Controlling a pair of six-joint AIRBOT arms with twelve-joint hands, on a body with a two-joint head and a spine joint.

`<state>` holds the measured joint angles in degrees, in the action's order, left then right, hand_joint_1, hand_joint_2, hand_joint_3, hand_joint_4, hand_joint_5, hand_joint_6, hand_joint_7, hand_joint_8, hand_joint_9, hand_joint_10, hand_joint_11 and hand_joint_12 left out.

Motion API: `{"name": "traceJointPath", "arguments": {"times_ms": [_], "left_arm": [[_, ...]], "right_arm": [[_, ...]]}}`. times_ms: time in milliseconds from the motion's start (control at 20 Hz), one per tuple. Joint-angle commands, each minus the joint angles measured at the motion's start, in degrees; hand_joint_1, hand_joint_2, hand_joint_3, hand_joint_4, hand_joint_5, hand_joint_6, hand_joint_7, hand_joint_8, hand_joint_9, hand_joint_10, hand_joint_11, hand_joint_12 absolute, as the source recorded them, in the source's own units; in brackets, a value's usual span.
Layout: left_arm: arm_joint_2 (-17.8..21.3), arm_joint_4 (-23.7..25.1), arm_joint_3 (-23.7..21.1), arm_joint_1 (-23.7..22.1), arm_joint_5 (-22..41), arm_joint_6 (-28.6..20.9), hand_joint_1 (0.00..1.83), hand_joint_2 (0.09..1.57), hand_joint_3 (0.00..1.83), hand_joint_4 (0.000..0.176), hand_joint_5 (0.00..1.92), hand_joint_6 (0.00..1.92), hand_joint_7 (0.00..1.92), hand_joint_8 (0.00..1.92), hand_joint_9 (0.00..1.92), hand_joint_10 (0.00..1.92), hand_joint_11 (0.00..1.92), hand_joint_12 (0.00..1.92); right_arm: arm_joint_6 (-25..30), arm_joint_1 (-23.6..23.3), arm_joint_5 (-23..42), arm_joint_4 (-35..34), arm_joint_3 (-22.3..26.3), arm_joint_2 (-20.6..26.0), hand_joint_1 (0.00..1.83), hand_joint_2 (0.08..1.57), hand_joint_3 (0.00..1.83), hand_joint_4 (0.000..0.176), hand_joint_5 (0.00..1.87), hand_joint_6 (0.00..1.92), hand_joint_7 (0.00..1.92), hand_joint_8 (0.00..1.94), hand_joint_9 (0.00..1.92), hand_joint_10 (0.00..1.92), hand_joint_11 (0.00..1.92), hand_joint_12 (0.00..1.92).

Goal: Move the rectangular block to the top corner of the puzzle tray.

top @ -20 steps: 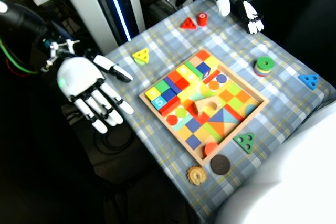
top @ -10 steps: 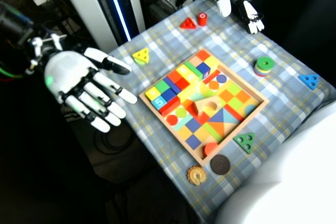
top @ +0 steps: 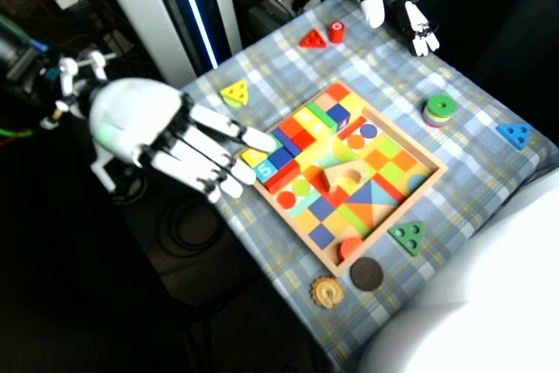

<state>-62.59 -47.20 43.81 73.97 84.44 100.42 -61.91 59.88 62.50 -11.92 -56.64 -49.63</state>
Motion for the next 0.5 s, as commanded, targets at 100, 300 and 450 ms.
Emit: {"name": "traceJointPath", "arguments": {"times_ms": [100, 300, 450], "left_arm": [[0.19, 2.6, 0.25, 0.03, 6.3, -0.39, 0.0, 1.28, 0.0, 0.042, 0.31, 0.0, 0.23, 0.0, 0.08, 0.01, 0.0, 0.0], [0.27, 2.53, 0.24, 0.36, 6.31, -0.39, 0.0, 1.28, 0.0, 0.056, 0.31, 0.0, 0.24, 0.01, 0.09, 0.01, 0.0, 0.0], [0.37, 2.37, 0.19, 0.67, 6.36, -0.39, 0.0, 1.27, 0.0, 0.055, 0.3, 0.0, 0.22, 0.0, 0.08, 0.0, 0.0, 0.0]], "right_arm": [[15.43, -4.41, -0.15, 9.15, -6.43, -2.12, 1.31, 1.1, 0.01, 0.013, 0.22, 0.0, 0.85, 1.94, 1.18, 1.92, 1.22, 1.92], [25.06, -11.44, -8.05, 20.44, -11.57, -3.22, 1.62, 1.12, 0.0, 0.044, 0.28, 0.01, 1.04, 1.94, 1.33, 1.92, 1.33, 1.92], [29.14, -17.67, -15.12, 30.78, -12.98, -3.18, 1.78, 1.08, 0.0, 0.0, 0.37, 0.02, 1.41, 1.94, 1.58, 1.92, 1.59, 1.92]]}}
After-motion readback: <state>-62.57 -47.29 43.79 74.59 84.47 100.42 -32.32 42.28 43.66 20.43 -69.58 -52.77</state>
